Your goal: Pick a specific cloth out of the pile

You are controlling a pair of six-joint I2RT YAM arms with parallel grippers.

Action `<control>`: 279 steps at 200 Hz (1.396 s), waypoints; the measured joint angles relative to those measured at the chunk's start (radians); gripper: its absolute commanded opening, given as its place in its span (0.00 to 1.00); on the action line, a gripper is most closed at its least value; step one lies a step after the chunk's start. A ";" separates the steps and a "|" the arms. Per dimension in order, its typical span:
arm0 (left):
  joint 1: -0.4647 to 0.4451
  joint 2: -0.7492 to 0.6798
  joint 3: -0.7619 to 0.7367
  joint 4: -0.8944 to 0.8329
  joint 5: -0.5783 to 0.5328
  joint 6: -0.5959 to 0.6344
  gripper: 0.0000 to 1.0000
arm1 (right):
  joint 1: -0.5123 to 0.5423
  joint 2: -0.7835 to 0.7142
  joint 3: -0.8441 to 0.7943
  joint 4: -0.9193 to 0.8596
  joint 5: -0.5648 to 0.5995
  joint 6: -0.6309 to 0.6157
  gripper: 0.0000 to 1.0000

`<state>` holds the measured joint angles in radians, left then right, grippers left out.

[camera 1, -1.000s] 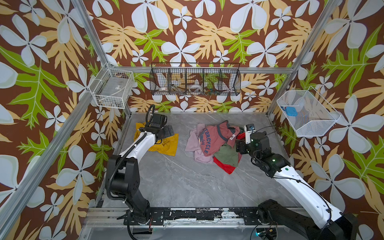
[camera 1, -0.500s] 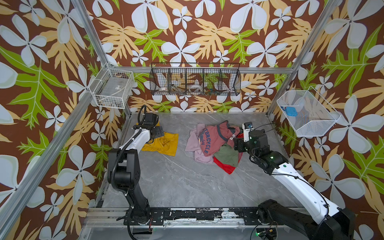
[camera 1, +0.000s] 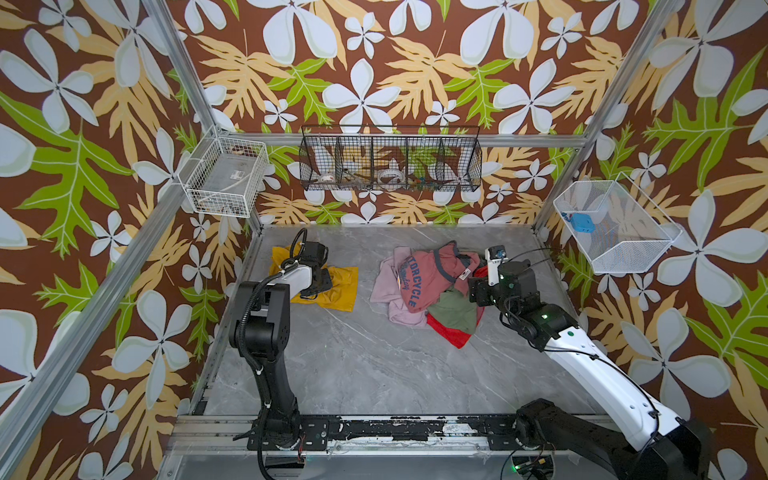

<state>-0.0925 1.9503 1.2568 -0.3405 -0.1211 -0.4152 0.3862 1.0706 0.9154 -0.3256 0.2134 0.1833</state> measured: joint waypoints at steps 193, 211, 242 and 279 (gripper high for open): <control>-0.005 -0.013 0.083 0.010 0.032 -0.190 0.87 | -0.072 -0.155 -0.258 0.162 0.029 -0.125 0.86; -0.016 -0.085 0.060 0.006 -0.021 -0.192 0.94 | -0.092 -0.192 -0.322 0.217 0.037 -0.152 0.87; -0.033 -0.181 0.013 0.007 -0.097 -0.191 0.97 | -0.200 -0.253 -0.428 0.327 0.025 -0.166 0.87; -0.146 -0.301 -0.100 0.032 -0.237 -0.152 1.00 | -0.282 -0.271 -0.534 0.493 -0.007 -0.140 0.88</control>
<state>-0.2386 1.6489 1.1564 -0.3084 -0.3584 -0.5671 0.1047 0.7994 0.3813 0.1677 0.2062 0.0429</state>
